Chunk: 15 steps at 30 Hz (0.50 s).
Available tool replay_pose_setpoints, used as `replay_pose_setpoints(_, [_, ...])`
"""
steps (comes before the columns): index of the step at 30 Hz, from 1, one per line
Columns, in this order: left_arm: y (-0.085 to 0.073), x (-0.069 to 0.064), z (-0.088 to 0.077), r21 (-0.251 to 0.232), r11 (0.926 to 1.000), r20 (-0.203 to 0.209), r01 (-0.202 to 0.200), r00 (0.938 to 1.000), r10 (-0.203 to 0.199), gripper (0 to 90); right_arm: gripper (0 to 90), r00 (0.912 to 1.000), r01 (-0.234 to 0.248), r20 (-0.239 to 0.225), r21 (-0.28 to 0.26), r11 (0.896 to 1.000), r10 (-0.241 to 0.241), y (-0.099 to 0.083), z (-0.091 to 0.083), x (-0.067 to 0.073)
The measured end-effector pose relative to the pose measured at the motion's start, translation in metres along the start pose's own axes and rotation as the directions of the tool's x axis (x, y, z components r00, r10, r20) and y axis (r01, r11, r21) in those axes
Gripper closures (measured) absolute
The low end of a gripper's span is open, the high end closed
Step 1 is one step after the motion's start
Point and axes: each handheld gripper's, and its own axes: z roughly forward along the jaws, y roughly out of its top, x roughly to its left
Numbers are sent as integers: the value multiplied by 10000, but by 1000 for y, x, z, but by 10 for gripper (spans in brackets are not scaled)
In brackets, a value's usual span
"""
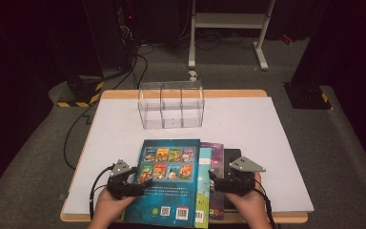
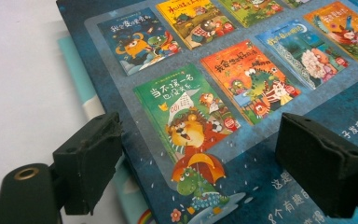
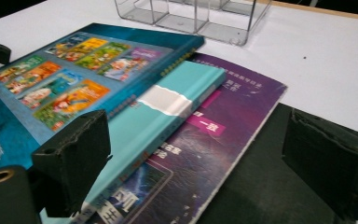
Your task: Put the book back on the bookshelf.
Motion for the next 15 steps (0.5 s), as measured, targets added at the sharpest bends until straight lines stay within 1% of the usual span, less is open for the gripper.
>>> replay_pose_setpoints(1, [1,-2,1,2,10000,39,-60,10000,60,150,97,10000,3,-54,-12,10000,-3,0,0,1])
replay_pose_setpoints(2, [3,-5,3,28,9998,107,-181,9998,180,152,119,9998,1,-200,137,9999,2,0,-1,4])
replay_pose_setpoints(3, [3,-5,3,28,9998,107,-181,9998,180,151,119,9998,1,-200,137,9999,2,0,-1,4])
replay_pose_setpoints(4, [5,-10,5,0,9997,138,-259,9996,259,152,124,9995,13,-331,180,9998,-7,0,0,7])
replay_pose_setpoints(5, [5,-10,5,0,9997,138,-259,9996,259,152,124,9995,13,-331,180,9998,-7,0,0,7])
replay_pose_setpoints(7, [7,-15,7,-33,9996,236,-298,9993,298,152,140,9989,-17,-459,188,9998,25,0,-1,10])
replay_pose_setpoints(11, [12,-26,13,-17,9986,456,-532,9975,532,156,152,9990,-60,-441,260,9996,72,0,-1,11])
replay_pose_setpoints(15, [17,-37,19,-119,9972,644,-732,9952,738,158,154,9986,-147,-492,425,9990,168,-3,1,10])
